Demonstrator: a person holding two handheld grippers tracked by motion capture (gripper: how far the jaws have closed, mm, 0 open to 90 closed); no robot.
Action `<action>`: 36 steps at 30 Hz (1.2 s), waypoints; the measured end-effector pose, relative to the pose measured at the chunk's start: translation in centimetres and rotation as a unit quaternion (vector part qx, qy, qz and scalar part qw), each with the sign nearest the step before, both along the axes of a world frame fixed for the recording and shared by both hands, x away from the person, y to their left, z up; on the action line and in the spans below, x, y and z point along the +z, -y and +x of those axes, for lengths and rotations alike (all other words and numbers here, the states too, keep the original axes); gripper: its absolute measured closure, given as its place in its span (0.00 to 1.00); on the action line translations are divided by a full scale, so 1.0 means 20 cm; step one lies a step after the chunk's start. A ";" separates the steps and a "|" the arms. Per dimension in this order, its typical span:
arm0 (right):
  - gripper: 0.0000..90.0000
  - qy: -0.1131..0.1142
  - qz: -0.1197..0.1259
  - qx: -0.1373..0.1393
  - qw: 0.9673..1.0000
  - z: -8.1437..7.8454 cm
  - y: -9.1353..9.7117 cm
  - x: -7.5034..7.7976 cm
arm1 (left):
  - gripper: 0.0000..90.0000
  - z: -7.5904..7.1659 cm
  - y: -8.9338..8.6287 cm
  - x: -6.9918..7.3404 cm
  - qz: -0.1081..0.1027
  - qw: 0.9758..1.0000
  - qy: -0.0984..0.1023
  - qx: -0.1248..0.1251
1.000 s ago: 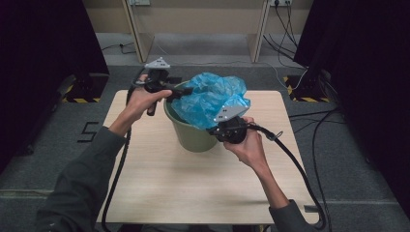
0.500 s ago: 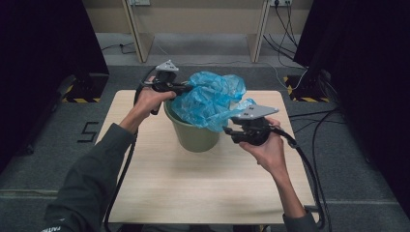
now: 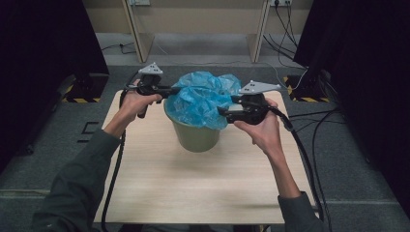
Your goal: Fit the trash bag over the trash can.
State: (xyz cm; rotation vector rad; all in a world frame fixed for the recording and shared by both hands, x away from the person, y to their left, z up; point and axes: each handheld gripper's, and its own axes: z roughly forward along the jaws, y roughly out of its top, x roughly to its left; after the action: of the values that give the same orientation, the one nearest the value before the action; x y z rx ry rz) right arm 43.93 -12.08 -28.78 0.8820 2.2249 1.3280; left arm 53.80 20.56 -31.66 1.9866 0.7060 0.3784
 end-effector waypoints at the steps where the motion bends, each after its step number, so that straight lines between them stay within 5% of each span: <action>1: 0.40 -0.001 -0.004 0.005 1.000 0.01 -0.02 -0.01 | 0.92 0.00 0.00 0.00 0.000 1.000 0.000 0.000; 5: 0.41 -0.016 -0.012 0.012 1.000 0.04 -0.08 -0.06 | 0.83 -0.01 -0.02 -0.02 0.010 1.000 -0.014 -0.003; 11: 0.75 -0.022 -0.031 0.056 0.998 0.05 -0.15 -0.13 | 0.55 -0.04 0.02 0.15 -0.028 0.999 0.017 0.024; 15: 0.88 -0.011 -0.048 0.074 0.996 0.02 -0.18 -0.15 | 0.47 -0.05 0.11 0.22 -0.038 0.999 0.023 0.009; 17: 0.90 -0.008 -0.050 0.080 0.996 0.00 -0.19 -0.15 | 0.42 -0.07 0.26 0.24 -0.026 0.999 0.011 -0.016; 21: 0.92 -0.003 -0.057 0.089 0.994 -0.03 -0.21 -0.16 | 0.33 -0.05 0.39 0.20 0.000 1.000 -0.019 -0.024; 22: 0.92 0.000 -0.065 0.094 0.993 -0.06 -0.22 -0.17 | 0.31 -0.02 0.46 0.16 0.022 0.998 -0.040 -0.031; 24: 0.92 0.004 -0.068 0.096 0.993 -0.10 -0.23 -0.18 | 0.30 -0.01 0.52 0.12 0.033 0.997 -0.056 -0.044; 28: 0.92 0.008 -0.074 0.101 0.992 -0.14 -0.23 -0.19 | 0.35 0.00 0.59 0.08 0.051 0.993 -0.077 -0.070; 32: 0.92 0.007 -0.078 0.098 0.992 -0.15 -0.23 -0.21 | 0.69 0.00 0.61 0.04 0.067 0.990 -0.076 -0.102; 36: 0.87 0.011 -0.077 0.087 0.993 -0.16 -0.19 -0.20 | 0.90 -0.02 0.60 0.05 0.073 0.989 -0.056 -0.111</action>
State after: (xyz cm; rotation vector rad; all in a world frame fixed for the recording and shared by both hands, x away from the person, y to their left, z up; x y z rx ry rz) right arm 40.75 -8.38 -32.84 0.6266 2.3946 1.2142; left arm 53.39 8.54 -30.59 2.2134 0.5301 0.1895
